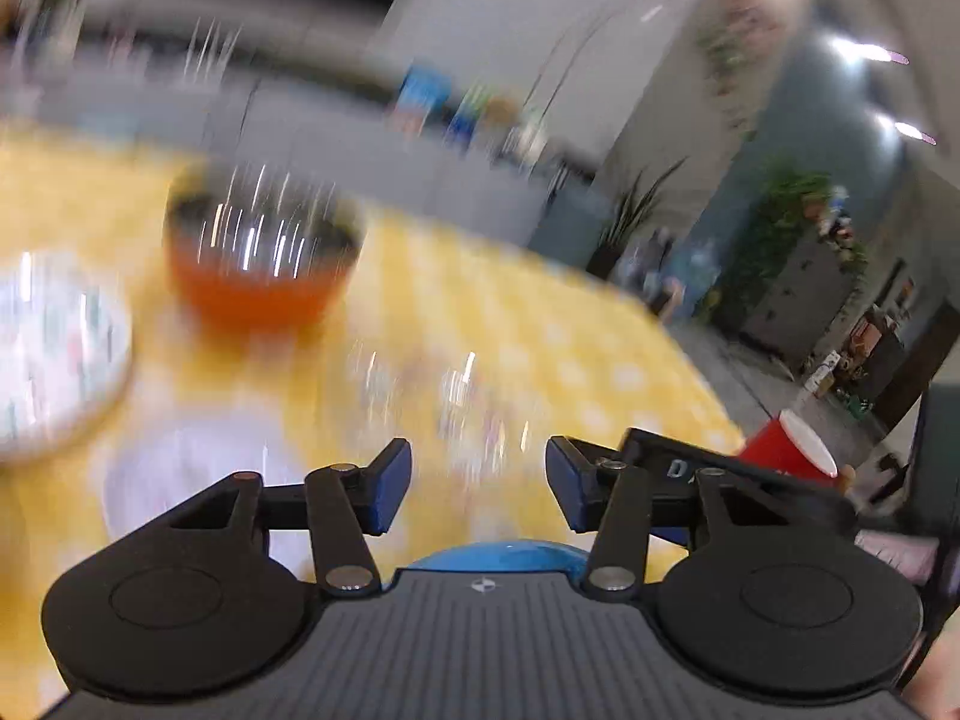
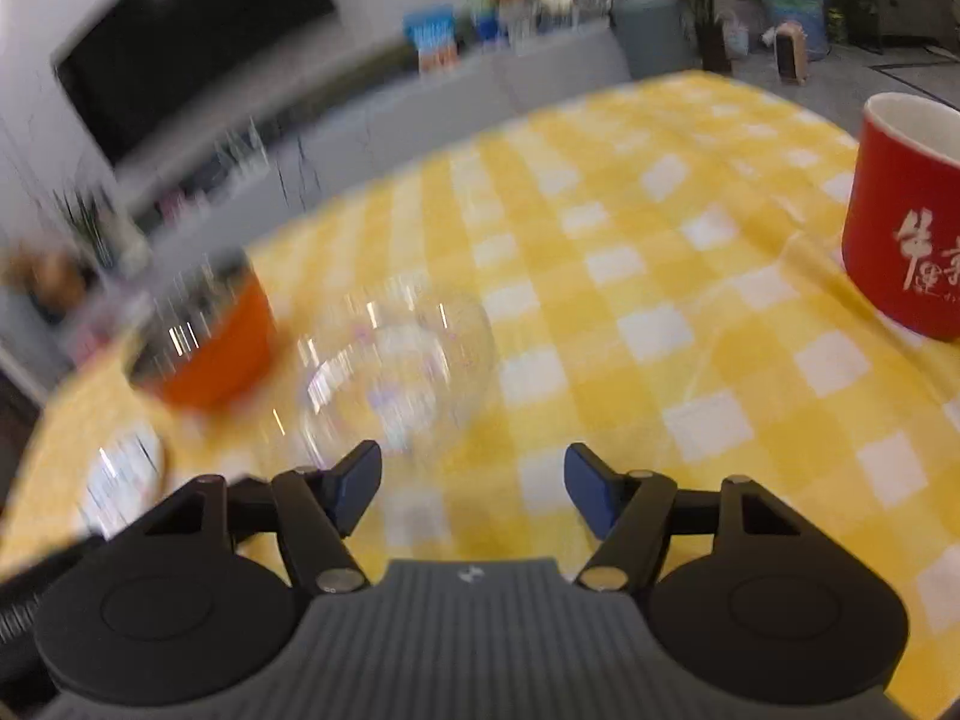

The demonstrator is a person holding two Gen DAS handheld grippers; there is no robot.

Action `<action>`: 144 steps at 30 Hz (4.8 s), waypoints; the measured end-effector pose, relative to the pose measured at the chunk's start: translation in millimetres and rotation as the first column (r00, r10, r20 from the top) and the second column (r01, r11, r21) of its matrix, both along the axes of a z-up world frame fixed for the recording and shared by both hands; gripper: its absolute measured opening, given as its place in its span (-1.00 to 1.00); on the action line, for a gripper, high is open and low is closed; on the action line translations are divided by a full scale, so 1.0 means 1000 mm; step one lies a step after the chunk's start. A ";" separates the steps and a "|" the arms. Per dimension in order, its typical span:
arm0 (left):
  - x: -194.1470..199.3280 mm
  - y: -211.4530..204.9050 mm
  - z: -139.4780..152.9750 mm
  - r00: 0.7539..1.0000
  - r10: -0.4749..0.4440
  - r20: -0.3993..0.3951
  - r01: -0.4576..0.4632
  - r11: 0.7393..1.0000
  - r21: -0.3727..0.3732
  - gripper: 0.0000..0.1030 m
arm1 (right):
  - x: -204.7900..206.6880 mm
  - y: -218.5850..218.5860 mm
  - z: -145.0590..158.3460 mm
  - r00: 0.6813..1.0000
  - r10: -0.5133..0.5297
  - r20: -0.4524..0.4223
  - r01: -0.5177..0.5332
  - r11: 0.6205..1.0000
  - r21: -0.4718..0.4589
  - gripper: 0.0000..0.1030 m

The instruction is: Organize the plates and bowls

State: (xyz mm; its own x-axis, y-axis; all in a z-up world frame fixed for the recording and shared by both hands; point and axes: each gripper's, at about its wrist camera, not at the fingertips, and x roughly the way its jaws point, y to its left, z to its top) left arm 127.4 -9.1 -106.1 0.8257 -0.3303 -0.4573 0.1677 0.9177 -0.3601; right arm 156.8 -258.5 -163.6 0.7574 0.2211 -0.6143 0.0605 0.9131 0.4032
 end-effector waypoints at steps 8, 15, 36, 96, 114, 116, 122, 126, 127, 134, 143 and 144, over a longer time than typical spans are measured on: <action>-0.009 0.059 -0.002 0.956 0.294 -0.001 -0.287 0.930 -0.232 -0.01 | -0.014 -0.058 0.026 0.935 -0.321 0.148 0.279 0.927 0.250 0.65; -0.019 0.025 -0.005 0.959 0.284 0.010 -0.282 0.947 0.157 -0.01 | -0.014 -0.028 0.033 0.961 -0.229 0.152 0.234 0.972 -0.012 0.54; -0.047 0.020 0.030 0.973 -0.054 -0.225 0.087 0.987 0.138 0.43 | -0.018 -0.005 0.005 0.926 0.207 -0.316 -0.222 0.975 -0.012 -0.35; -0.044 0.162 -0.006 0.705 0.222 -0.674 -0.187 0.974 0.125 -0.77 | -0.057 0.129 0.023 0.757 0.461 -0.462 -0.420 0.886 0.195 -0.83; -0.080 0.155 0.042 0.900 0.234 -0.367 -0.227 0.972 0.064 0.46 | -0.064 0.107 0.058 0.879 0.377 -0.292 -0.397 0.918 -0.012 0.40; -0.081 0.149 0.053 0.916 0.215 -0.338 -0.205 0.977 0.067 0.57 | -0.067 0.095 0.073 0.901 0.360 -0.242 -0.379 0.925 -0.032 0.50; -0.076 0.129 0.085 0.954 0.221 -0.205 -0.190 0.969 0.158 0.68 | -0.068 0.058 0.111 0.968 0.246 -0.046 -0.249 0.965 -0.077 0.72; -0.047 0.122 0.098 0.950 0.218 -0.221 -0.169 0.961 0.220 0.68 | -0.042 0.038 0.127 0.978 0.194 -0.081 -0.201 0.976 -0.085 0.84; -0.038 0.122 0.100 0.949 0.228 -0.218 -0.181 0.959 0.217 0.68 | -0.035 0.037 0.130 0.979 0.181 -0.097 -0.192 0.974 -0.122 0.85; 0.039 0.125 0.100 0.943 0.221 -0.247 -0.169 0.962 0.212 0.61 | 0.010 0.033 0.124 0.976 0.204 -0.080 -0.207 0.978 -0.038 0.69; 0.119 0.126 0.058 0.923 0.176 -0.342 -0.098 0.967 0.234 0.33 | 0.094 0.066 0.066 0.964 0.212 -0.161 -0.213 0.977 0.011 0.26; 0.125 0.127 0.053 0.920 0.174 -0.350 -0.100 0.970 0.221 0.31 | 0.101 0.072 0.059 0.962 0.210 -0.172 -0.213 0.977 -0.003 0.24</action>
